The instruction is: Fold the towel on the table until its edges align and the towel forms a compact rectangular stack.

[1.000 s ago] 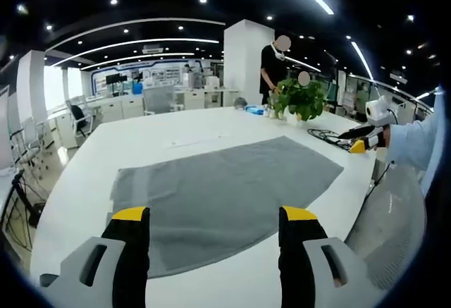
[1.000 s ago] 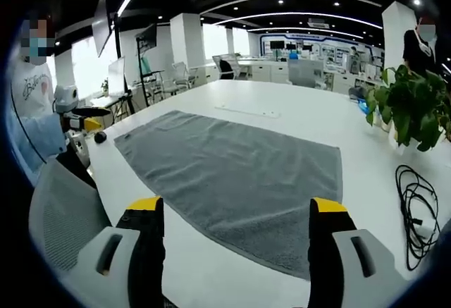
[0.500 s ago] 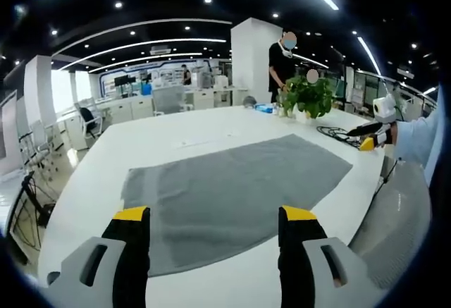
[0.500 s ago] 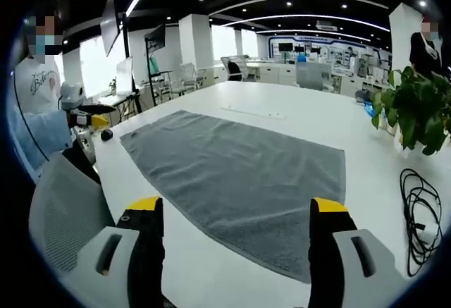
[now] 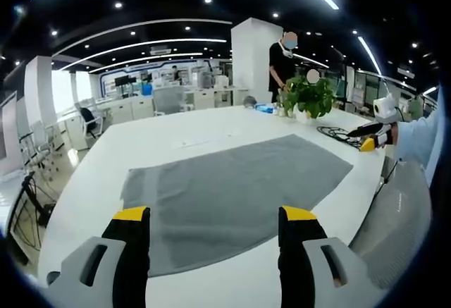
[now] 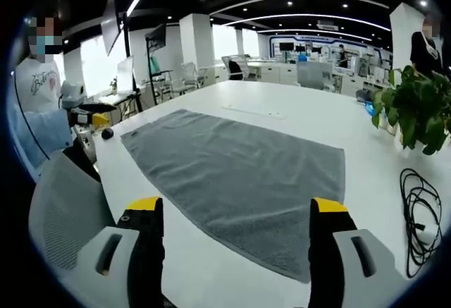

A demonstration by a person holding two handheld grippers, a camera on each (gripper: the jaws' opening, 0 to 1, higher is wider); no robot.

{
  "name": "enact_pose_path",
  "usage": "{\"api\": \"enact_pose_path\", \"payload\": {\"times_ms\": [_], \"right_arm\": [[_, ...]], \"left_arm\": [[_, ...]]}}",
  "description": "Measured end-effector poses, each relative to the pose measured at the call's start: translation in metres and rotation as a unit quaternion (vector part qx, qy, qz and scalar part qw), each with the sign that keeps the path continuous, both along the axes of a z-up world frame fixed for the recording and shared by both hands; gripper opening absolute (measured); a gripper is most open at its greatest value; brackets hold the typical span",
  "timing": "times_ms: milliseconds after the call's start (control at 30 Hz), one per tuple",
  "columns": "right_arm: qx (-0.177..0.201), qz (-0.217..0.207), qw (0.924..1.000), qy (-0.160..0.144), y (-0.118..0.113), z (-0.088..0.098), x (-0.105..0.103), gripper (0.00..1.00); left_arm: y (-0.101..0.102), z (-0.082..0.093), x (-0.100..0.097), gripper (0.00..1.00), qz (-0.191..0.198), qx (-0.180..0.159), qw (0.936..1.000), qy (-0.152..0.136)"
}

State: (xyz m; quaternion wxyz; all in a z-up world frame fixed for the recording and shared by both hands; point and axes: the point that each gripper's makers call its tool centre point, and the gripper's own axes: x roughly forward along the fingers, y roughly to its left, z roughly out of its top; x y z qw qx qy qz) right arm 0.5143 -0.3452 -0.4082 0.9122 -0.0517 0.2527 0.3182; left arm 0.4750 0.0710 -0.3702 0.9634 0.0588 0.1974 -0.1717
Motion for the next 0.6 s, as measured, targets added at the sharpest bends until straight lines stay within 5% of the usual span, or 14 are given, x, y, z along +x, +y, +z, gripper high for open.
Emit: {"api": "enact_pose_path", "payload": {"times_ms": [600], "right_arm": [[-0.008, 0.014, 0.9999, -0.004, -0.003, 0.004, 0.020, 0.86]], "left_arm": [[-0.016, 0.007, 0.001, 0.78, 0.000, 0.000, 1.0000, -0.010]]}}
